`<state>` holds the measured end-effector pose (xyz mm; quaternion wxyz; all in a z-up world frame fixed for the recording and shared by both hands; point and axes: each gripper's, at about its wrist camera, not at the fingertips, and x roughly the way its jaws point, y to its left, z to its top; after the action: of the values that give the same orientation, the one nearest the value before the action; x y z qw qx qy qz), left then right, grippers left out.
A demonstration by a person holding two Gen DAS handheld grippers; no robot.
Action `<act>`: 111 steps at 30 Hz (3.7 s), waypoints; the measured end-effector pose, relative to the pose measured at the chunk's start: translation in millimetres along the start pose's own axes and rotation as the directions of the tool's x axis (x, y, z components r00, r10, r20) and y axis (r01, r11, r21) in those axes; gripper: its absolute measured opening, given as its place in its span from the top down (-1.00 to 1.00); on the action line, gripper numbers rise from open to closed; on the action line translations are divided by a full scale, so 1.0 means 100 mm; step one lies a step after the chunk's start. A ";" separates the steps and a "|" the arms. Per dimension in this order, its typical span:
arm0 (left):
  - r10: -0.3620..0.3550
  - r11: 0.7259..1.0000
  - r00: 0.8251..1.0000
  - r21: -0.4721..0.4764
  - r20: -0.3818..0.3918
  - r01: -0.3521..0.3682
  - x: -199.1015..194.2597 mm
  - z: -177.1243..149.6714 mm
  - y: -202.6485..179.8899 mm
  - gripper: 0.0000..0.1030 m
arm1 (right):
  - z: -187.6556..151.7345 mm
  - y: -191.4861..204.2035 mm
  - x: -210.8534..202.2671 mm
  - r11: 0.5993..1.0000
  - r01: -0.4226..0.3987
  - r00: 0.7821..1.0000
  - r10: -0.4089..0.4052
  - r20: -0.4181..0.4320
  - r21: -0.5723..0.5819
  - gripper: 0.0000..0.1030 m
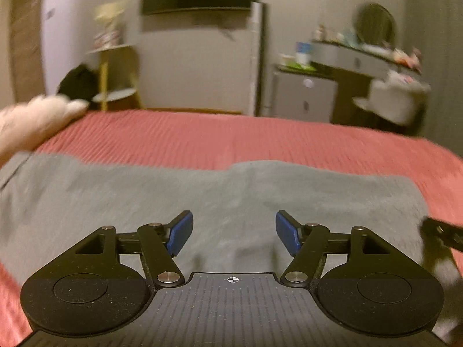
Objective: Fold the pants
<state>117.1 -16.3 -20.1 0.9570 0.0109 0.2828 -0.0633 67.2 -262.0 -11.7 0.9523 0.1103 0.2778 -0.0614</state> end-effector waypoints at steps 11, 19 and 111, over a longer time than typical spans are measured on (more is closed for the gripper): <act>0.015 0.994 0.998 0.105 -0.060 -0.009 0.74 0.08 -0.26 -0.64 | 0.16 -0.12 0.50 1.000 0.015 0.994 -0.016 -0.108 -0.013 0.92; -0.018 1.000 0.997 -0.017 -0.075 0.017 1.05 0.17 -0.06 -0.92 | 0.24 -0.22 0.69 1.000 -0.015 0.995 0.016 -0.102 0.008 0.92; -0.074 0.996 0.997 0.055 0.012 0.074 -0.43 -0.02 0.29 -0.88 | -0.17 -0.49 -0.02 0.792 -0.449 0.872 0.489 0.010 0.415 -0.80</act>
<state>83.6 17.3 1.2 0.9553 0.0262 0.2744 -0.1065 48.1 -305.0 -33.7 0.8790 0.3729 0.2689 0.1264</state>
